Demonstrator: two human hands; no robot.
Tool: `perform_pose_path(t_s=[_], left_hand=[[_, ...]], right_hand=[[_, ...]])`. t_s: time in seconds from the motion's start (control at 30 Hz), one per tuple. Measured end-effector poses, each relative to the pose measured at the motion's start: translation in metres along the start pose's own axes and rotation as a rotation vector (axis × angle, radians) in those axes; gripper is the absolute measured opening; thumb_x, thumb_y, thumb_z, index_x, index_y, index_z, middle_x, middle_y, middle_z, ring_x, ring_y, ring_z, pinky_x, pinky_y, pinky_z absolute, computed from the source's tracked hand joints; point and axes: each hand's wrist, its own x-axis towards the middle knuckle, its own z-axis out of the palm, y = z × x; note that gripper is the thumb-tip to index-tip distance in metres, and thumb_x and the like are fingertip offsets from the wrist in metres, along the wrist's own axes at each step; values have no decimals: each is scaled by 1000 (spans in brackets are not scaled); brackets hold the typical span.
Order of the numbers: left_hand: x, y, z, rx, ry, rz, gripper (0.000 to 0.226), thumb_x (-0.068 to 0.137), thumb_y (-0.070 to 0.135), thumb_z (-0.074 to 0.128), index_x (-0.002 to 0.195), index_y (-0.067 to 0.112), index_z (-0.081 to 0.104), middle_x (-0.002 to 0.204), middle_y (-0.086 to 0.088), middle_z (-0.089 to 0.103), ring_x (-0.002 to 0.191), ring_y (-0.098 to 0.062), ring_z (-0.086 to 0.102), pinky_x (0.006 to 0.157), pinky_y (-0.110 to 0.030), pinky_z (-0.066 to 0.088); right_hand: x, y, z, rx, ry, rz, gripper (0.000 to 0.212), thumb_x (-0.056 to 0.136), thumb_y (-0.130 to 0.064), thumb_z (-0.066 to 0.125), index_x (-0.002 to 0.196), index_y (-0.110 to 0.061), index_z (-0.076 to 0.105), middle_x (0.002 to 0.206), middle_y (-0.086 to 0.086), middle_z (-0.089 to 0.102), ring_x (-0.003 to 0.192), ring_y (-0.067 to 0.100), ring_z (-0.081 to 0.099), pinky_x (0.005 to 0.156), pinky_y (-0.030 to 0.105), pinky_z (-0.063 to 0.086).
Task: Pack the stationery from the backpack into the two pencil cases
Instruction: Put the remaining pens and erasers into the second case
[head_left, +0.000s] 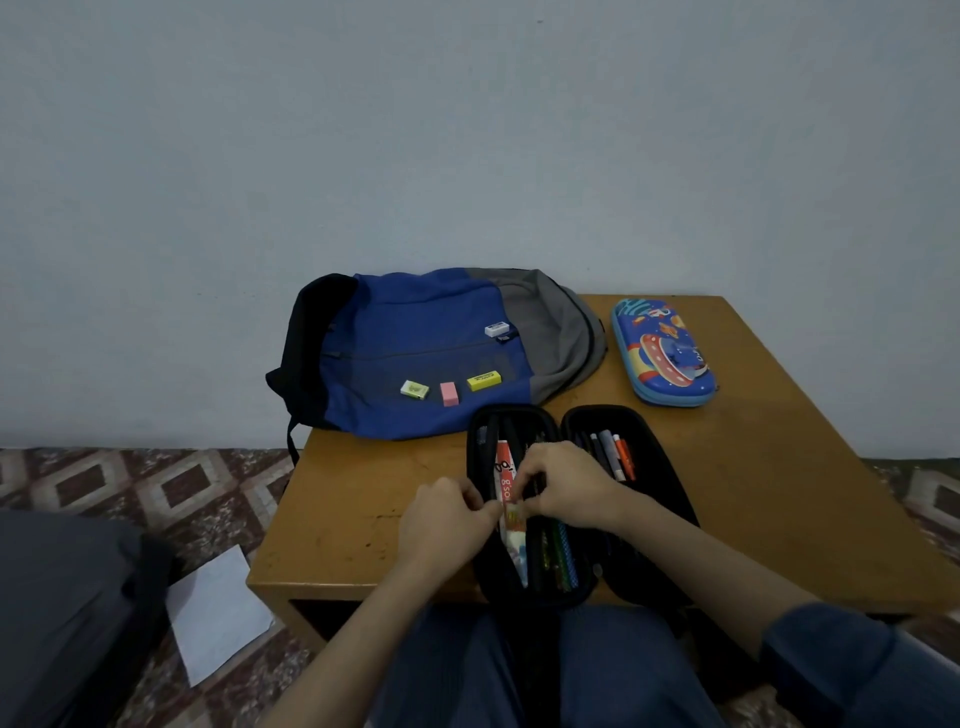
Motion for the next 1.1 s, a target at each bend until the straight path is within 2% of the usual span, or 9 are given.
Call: perform_pose_path(t_s=[0.1,0.3,0.47,0.57,0.63,0.73,0.87,1.0,1.1], left_hand=[[-1,1,0,-28,4,32,24,87,27,60,65,26,51,61,10,52,51,0,47,38,-9,33],[1,-2,0,-88,-32,99,23,88,24,58,66,28,58,67,12,60,58,2,53,47,-8,40],[10,-9,-9,-265,92,63,19,89,21,59,72,28,64,74,10,65,67,-3,60,56,-13,46],[29,-24,-18,-160,236,69,9,90,20,57,89,23,65,91,7,61,85,-6,58,71,-13,42],[47,-39,-24,-21,301,76,25,91,23,56,115,18,61,116,2,58,111,-12,52,91,-20,40],[63,-61,-24,126,213,43,50,96,29,48,142,16,35,150,0,33,140,-14,25,113,-30,23],[63,-82,-7,284,142,89,56,100,36,30,149,15,14,157,3,9,145,-10,1,115,-25,-1],[65,-85,-3,280,202,115,56,100,36,31,149,15,16,157,4,12,145,-9,3,115,-24,-1],[65,-87,-4,260,218,120,56,99,37,33,148,15,19,156,4,14,144,-8,5,116,-24,1]], right_hand=[[-2,-6,3,-102,-27,-4,23,77,-27,74,99,-20,71,110,-2,55,102,15,53,82,29,44],[-4,-7,4,-140,-39,-9,31,76,-30,74,105,-20,68,112,-1,53,105,17,51,83,29,42],[2,1,-4,50,170,6,12,84,-16,65,91,-16,75,95,-4,64,84,6,54,77,20,44],[14,8,-10,97,220,26,13,86,-12,63,91,-13,75,96,-1,71,78,3,54,74,16,42],[25,10,-12,106,258,38,13,86,-14,63,91,-13,74,95,-1,71,79,4,57,75,18,46],[42,10,-14,130,307,53,13,86,-13,62,89,-11,74,93,2,72,84,10,63,78,24,51],[68,5,-17,138,349,79,14,86,-12,60,88,-8,73,91,6,72,86,17,64,80,32,53],[92,-2,-17,106,373,109,16,86,-12,57,87,-6,72,91,10,71,88,24,63,78,37,54],[113,-11,-14,100,321,162,22,88,-18,58,82,-2,71,88,13,70,87,27,63,71,35,53]])
